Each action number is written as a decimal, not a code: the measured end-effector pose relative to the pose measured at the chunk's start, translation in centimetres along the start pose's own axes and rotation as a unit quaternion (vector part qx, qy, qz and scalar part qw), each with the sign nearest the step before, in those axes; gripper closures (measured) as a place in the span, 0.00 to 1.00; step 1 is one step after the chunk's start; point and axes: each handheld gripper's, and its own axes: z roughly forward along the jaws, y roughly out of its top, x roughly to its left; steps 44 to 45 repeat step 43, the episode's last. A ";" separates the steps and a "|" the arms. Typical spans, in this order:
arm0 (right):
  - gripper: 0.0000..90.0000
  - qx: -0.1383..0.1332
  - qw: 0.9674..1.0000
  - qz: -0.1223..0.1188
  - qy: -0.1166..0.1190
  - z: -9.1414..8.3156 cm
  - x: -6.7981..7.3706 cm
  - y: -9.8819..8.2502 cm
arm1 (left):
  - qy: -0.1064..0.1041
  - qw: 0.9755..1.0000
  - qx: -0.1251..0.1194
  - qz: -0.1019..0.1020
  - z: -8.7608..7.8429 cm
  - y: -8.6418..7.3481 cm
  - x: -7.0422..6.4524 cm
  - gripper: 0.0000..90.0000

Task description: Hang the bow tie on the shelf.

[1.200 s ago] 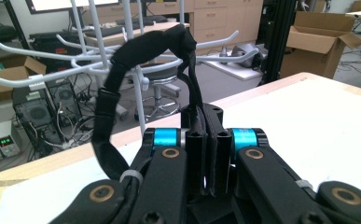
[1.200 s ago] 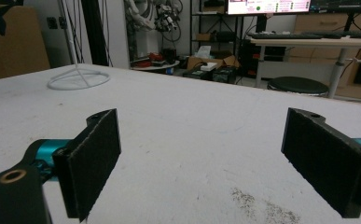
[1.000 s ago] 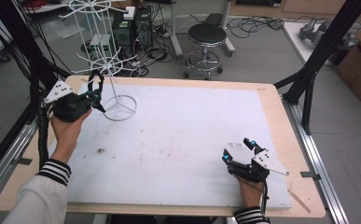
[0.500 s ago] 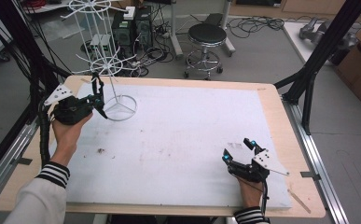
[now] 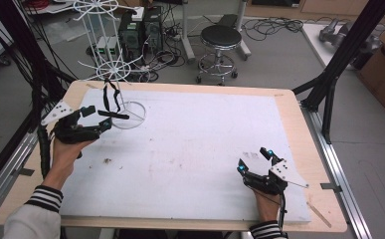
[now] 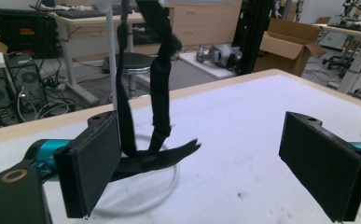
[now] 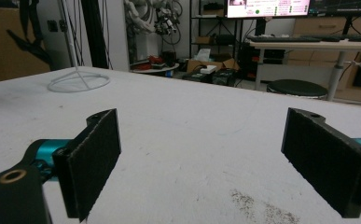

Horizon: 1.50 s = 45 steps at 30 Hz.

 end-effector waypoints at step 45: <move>0.12 -0.007 1.000 0.000 -0.007 -0.2 0.2 -0.1 | -0.008 0.994 -0.101 0.029 -4.5 -9.7 -3.8 0.16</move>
